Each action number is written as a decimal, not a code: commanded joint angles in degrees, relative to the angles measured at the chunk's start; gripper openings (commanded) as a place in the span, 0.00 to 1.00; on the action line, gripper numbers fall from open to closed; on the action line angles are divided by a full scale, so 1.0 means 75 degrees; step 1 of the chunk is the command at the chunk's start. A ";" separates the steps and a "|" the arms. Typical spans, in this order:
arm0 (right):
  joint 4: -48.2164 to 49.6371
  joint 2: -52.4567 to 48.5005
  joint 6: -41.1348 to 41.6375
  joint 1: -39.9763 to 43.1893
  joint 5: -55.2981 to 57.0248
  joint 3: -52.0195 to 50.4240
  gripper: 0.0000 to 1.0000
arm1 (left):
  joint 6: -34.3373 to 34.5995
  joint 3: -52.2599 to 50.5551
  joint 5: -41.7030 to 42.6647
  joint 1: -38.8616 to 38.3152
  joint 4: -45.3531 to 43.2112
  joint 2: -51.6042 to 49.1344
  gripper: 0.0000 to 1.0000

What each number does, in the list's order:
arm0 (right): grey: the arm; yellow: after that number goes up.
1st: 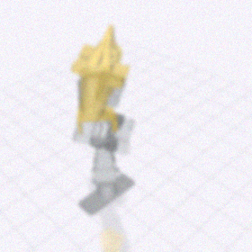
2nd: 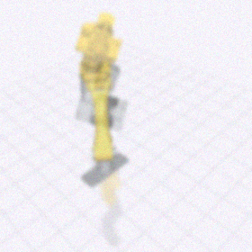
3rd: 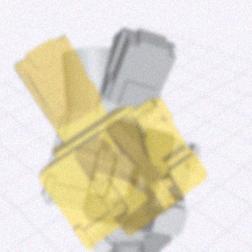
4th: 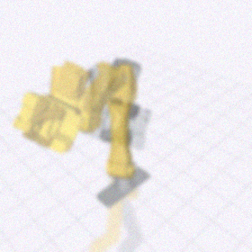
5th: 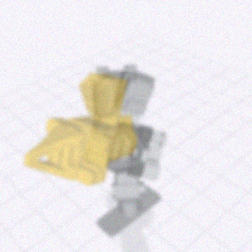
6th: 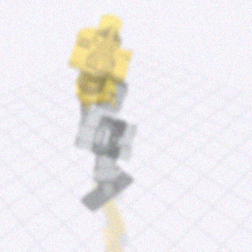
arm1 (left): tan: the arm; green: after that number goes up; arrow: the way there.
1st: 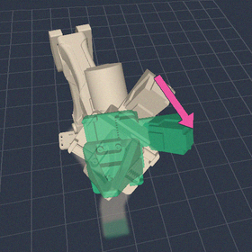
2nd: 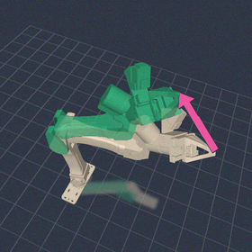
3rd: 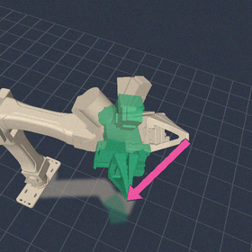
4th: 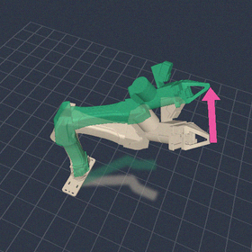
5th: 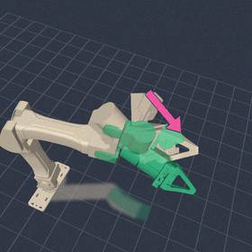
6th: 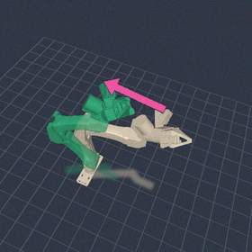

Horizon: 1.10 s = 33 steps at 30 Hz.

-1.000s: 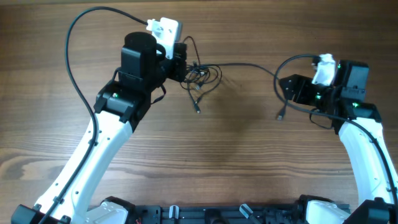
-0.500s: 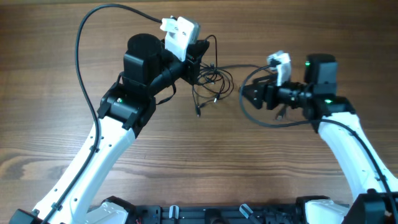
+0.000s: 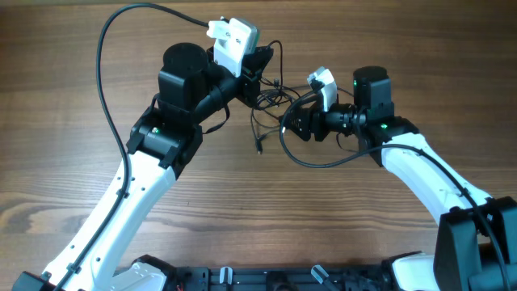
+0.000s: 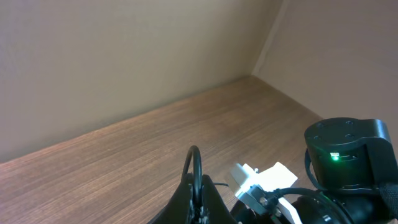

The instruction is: Untangle cables

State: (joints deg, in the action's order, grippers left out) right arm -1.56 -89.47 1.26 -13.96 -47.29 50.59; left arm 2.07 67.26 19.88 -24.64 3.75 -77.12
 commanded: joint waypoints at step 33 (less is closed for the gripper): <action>0.3465 -0.1274 0.1323 -0.0038 0.0119 -0.0006 0.05 | 0.0720 0.0184 0.0119 0.0000 0.0032 0.0184 0.04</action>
State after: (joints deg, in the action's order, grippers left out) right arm 24.56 -98.21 7.73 -13.96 -44.99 50.59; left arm 6.76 67.26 20.93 -24.64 3.81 -77.12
